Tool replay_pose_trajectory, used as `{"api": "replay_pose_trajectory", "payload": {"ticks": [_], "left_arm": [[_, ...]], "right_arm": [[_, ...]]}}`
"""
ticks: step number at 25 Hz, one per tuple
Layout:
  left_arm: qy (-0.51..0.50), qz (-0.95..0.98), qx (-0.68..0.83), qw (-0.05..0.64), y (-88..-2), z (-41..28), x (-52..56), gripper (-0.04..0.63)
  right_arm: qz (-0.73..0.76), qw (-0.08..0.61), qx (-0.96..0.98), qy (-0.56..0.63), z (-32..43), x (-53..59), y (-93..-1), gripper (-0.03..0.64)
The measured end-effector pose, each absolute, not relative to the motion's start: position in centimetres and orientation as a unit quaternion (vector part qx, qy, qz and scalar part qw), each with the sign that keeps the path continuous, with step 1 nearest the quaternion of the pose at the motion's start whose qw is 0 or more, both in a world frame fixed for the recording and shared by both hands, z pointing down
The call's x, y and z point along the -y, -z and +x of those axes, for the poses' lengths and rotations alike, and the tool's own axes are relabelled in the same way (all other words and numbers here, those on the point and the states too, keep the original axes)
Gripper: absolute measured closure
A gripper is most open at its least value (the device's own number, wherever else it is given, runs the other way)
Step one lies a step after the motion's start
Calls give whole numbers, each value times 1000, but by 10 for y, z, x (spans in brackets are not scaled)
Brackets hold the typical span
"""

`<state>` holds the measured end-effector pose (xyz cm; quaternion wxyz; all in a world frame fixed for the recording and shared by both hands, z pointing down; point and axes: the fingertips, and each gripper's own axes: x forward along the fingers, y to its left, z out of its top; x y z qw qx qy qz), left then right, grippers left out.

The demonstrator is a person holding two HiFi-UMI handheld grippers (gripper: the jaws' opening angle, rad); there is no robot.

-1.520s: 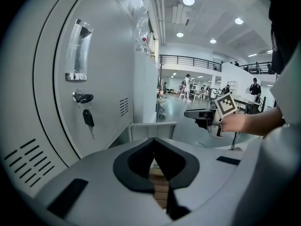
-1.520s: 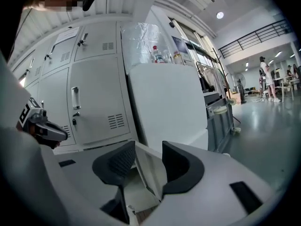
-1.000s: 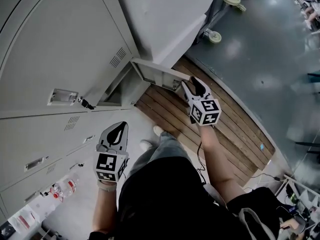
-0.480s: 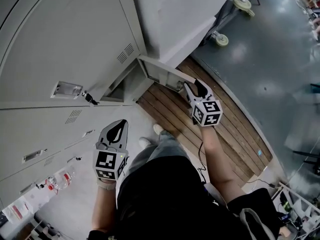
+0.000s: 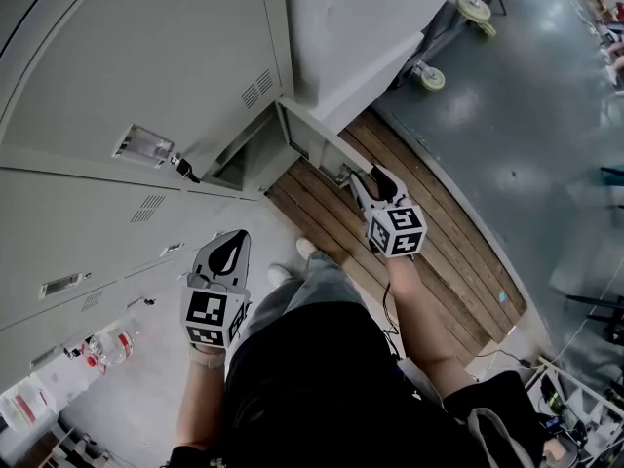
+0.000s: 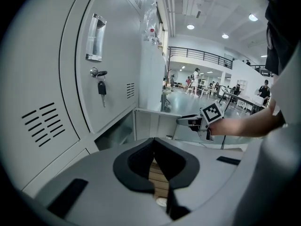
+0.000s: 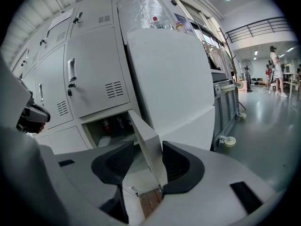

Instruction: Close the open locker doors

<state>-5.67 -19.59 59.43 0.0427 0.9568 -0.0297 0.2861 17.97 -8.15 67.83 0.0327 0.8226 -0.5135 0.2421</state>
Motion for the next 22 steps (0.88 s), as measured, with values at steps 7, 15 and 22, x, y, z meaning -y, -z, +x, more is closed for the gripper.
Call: {"api": "replay_pose_trajectory", "payload": {"ticks": [7, 15, 22], "left_arm": [[-286, 957, 34, 45, -597, -88, 195, 577], [-275, 958, 58, 59, -596, -128, 198, 577], [-263, 957, 101, 65, -592, -165, 210, 577]], "right_arm": [[807, 39, 535, -247, 131, 91, -679, 411], [773, 50, 583, -246, 68, 123, -673, 411], [737, 51, 627, -247, 25, 158, -670, 411]]}}
